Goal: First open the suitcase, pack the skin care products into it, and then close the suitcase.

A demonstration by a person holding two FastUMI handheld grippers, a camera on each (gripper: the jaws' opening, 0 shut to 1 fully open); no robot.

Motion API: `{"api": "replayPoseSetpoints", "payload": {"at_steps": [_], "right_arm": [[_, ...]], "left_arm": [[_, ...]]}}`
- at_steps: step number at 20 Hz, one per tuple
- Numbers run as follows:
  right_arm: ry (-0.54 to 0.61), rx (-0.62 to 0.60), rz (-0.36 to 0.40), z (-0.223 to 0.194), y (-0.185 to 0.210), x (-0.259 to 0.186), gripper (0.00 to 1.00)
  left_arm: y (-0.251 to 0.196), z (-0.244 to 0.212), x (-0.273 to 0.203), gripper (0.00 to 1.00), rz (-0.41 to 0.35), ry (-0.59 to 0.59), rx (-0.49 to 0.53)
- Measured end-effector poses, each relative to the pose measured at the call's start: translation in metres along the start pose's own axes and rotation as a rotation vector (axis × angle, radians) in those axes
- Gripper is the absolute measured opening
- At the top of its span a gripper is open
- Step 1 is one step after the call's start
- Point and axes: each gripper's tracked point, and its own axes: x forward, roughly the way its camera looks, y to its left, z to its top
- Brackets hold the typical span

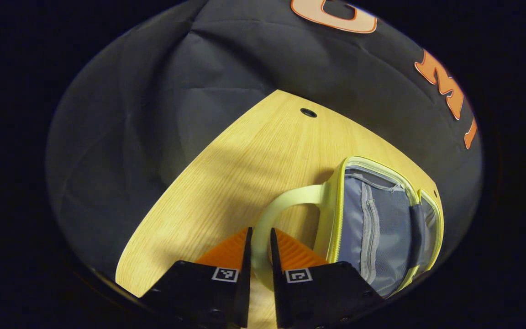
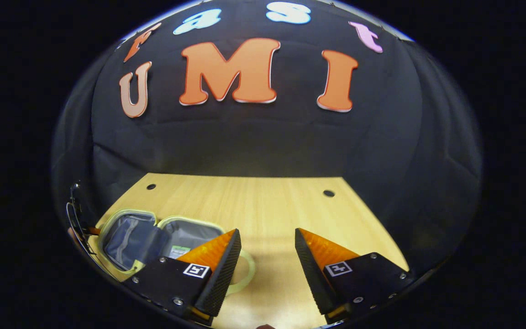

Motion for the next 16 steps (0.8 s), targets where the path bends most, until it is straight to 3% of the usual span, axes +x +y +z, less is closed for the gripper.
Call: {"api": "replayPoseSetpoints", "payload": {"at_steps": [1,2,4,5,6,11,16], "right_arm": [[-0.028,-0.022,-0.028,0.009,-0.012,-0.009,0.78],[-0.064,-0.048,-0.061,0.021,-0.025,-0.017,0.78],[-0.132,-0.105,-0.121,0.042,-0.048,-0.03,0.78],[-0.163,-0.141,-0.151,0.051,-0.059,-0.034,0.79],[-0.2,-0.177,-0.165,0.062,-0.066,-0.04,0.79],[-0.307,-0.205,-0.169,0.096,-0.086,-0.06,0.8],[-0.336,-0.209,-0.135,0.093,-0.096,-0.069,0.81]], "left_arm": [[0.003,0.0,0.008,0.22,0.012,-0.001,-0.024],[0.001,0.003,-0.003,0.14,0.006,-0.003,-0.03],[0.0,0.011,-0.014,0.14,0.0,-0.042,-0.015],[-0.006,0.021,-0.021,0.07,-0.002,-0.053,-0.006],[-0.008,0.024,-0.027,0.07,0.003,-0.068,0.018],[-0.033,0.068,-0.079,0.07,0.022,-0.218,0.108],[-0.085,0.104,-0.141,0.06,-0.045,-0.342,0.162]]}}
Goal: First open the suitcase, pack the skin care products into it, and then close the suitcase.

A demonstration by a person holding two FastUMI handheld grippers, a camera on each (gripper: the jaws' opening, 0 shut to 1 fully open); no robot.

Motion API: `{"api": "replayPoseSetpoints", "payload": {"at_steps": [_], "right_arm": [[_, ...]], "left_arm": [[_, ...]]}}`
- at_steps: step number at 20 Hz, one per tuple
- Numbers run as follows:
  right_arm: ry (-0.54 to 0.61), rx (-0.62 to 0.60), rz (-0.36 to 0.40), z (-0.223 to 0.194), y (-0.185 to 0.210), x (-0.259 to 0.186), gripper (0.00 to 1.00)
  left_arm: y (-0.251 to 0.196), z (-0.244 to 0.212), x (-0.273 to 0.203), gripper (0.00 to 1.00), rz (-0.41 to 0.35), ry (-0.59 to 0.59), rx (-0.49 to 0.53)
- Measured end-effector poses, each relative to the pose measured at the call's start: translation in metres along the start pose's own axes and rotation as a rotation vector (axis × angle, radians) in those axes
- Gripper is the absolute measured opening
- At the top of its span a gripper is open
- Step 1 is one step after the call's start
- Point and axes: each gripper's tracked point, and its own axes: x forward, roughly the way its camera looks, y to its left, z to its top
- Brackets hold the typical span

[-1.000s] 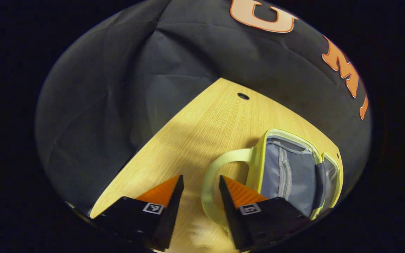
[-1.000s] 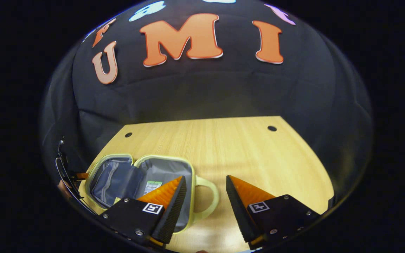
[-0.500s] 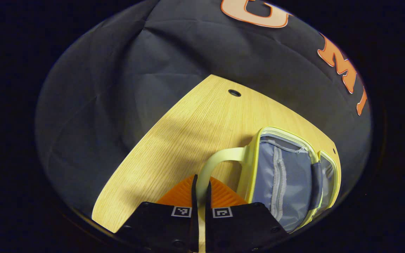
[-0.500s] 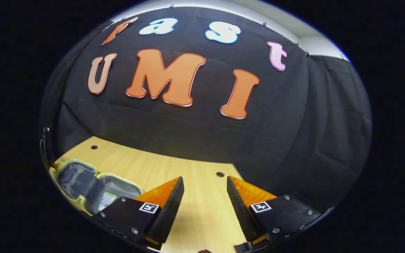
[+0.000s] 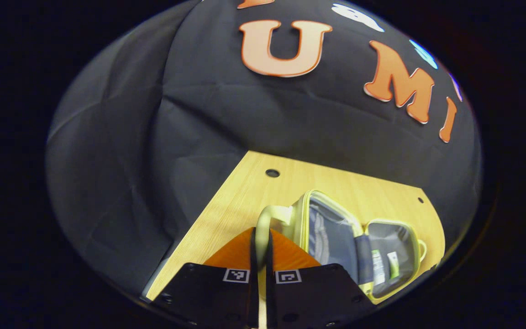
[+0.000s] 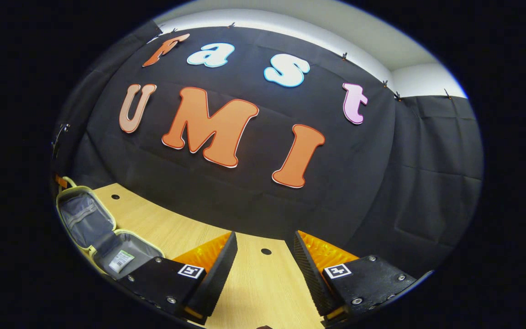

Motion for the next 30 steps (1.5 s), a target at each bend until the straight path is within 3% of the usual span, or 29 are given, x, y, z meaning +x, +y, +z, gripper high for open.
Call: {"api": "replayPoseSetpoints", "payload": {"at_steps": [7,15,24,30], "right_arm": [[-0.055,0.047,0.028,0.012,-0.011,-0.011,0.81],[-0.068,0.095,0.114,0.006,-0.002,-0.031,0.81],[-0.026,0.14,0.219,-0.02,-0.001,-0.046,0.81],[0.012,0.13,0.227,-0.053,-0.028,-0.064,0.81]], "left_arm": [[-0.073,0.054,-0.039,0.06,-0.071,-0.096,0.086],[-0.173,0.071,-0.085,0.06,-0.19,-0.175,0.103],[-0.315,0.044,-0.109,0.05,-0.368,-0.153,0.105],[-0.387,0.002,-0.105,0.06,-0.44,-0.096,0.114]]}}
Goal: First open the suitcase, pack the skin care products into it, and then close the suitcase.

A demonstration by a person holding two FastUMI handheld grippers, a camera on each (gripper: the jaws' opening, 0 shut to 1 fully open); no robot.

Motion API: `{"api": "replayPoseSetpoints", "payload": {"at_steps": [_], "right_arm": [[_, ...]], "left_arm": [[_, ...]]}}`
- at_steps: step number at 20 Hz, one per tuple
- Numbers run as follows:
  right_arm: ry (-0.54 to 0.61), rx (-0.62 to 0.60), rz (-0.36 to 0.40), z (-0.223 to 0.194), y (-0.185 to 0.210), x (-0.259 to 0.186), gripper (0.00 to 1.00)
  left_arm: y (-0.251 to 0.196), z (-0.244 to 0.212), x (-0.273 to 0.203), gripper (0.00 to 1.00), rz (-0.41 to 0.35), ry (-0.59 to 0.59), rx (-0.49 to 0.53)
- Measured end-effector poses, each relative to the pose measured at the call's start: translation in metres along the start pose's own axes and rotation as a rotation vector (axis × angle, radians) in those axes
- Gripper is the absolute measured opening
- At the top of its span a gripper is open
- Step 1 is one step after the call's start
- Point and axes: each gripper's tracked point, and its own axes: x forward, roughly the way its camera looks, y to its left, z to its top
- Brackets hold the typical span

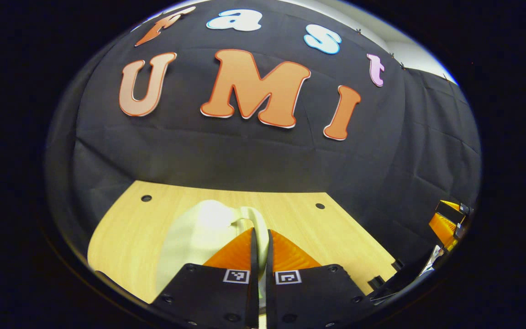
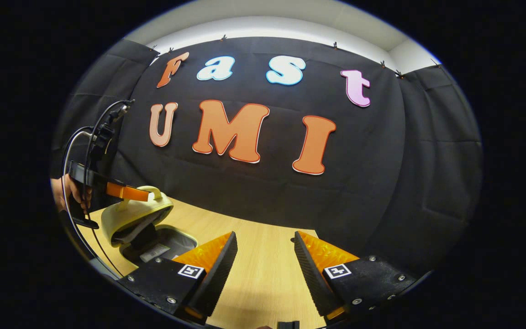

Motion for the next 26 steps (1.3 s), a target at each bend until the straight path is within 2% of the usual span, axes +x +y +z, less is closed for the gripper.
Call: {"api": "replayPoseSetpoints", "payload": {"at_steps": [5,10,11,15,18,19,21,23,25,26], "right_arm": [[0.023,0.007,-0.01,-0.016,-0.025,-0.016,0.81],[0.042,0.005,-0.02,-0.03,-0.044,-0.024,0.81],[0.04,0.006,-0.018,-0.031,-0.045,-0.027,0.81],[0.036,-0.005,-0.016,-0.031,-0.048,-0.023,0.81],[0.035,0.015,0.008,-0.03,-0.038,-0.014,0.81],[0.031,0.014,0.015,-0.028,-0.034,-0.009,0.81],[0.024,0.012,0.032,-0.025,-0.021,0.001,0.81],[0.018,0.016,0.062,-0.02,-0.004,0.009,0.81],[0.016,0.01,0.089,-0.017,0.014,0.016,0.81],[0.012,0.005,0.098,-0.014,0.022,0.02,0.81]], "left_arm": [[-0.04,-0.043,0.029,0.06,-0.021,0.06,0.019],[-0.071,-0.093,0.064,0.07,-0.006,0.142,0.067],[-0.075,-0.102,0.071,0.13,0.0,0.16,0.094],[-0.087,-0.123,0.079,0.18,0.006,0.211,0.129],[-0.1,-0.115,0.067,0.36,-0.023,0.18,0.172],[-0.102,-0.11,0.061,0.52,-0.022,0.164,0.196],[-0.1,-0.096,0.048,0.66,-0.005,0.117,0.217],[-0.093,-0.079,0.033,0.7,0.016,0.072,0.218],[-0.082,-0.062,0.018,0.8,0.031,0.032,0.213],[-0.077,-0.055,0.012,0.8,0.039,0.013,0.206]]}}
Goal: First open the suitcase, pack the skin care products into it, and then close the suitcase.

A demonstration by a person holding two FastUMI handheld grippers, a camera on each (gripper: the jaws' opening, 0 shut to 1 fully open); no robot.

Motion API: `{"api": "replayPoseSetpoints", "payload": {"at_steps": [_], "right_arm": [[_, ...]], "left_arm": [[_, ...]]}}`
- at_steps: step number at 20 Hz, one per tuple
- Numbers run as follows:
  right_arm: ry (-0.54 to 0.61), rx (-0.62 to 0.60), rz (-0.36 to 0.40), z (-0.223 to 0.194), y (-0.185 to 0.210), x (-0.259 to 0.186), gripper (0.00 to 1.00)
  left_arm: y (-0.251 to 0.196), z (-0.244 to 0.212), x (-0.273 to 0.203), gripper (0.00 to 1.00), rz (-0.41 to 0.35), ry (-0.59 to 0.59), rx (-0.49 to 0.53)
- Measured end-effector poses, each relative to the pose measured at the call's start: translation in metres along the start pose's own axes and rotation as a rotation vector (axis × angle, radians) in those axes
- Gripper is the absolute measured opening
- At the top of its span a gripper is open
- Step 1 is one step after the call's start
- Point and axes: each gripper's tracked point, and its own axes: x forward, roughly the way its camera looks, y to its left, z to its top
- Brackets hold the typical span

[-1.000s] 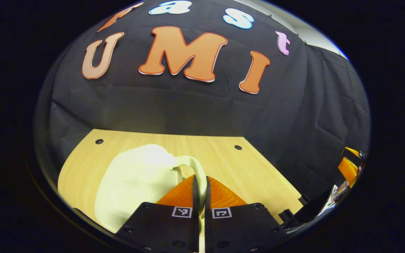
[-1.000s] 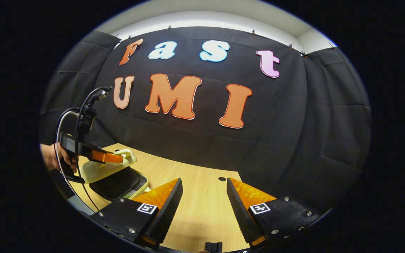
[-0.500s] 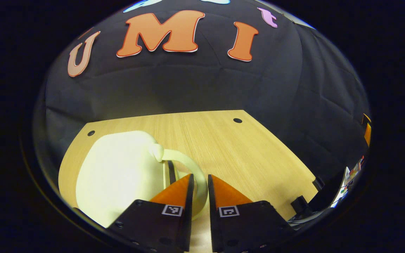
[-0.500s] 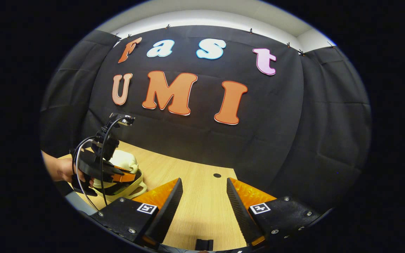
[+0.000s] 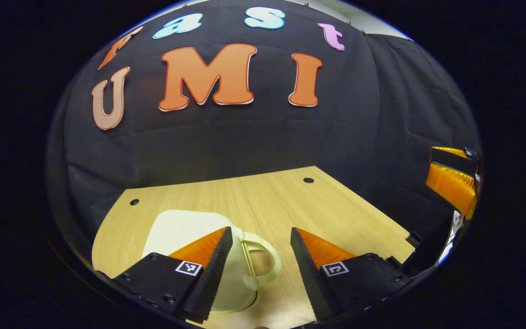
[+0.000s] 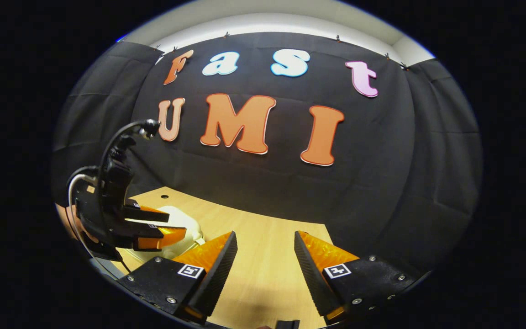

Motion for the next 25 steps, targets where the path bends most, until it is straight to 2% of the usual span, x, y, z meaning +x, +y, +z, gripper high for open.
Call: {"api": "replayPoseSetpoints", "payload": {"at_steps": [6,8,12,16,18,25], "right_arm": [[-0.007,-0.02,0.041,0.017,0.05,0.03,0.81],[-0.012,-0.026,0.031,0.023,0.063,0.039,0.81],[-0.019,-0.022,-0.015,0.036,0.085,0.057,0.81],[-0.025,-0.007,-0.092,0.045,0.1,0.073,0.81],[-0.031,0.015,-0.129,0.047,0.105,0.08,0.81],[-0.049,0.042,-0.223,0.055,0.112,0.095,0.81]], "left_arm": [[0.062,0.022,-0.019,0.8,0.071,-0.09,-0.034],[0.085,0.027,-0.023,0.83,0.088,-0.109,-0.064],[0.122,0.049,-0.029,0.84,0.113,-0.191,-0.079],[0.148,0.063,-0.029,0.95,0.127,-0.252,-0.025],[0.144,0.062,-0.025,0.96,0.077,-0.254,-0.016],[0.154,0.071,-0.023,0.97,0.011,-0.305,0.036]]}}
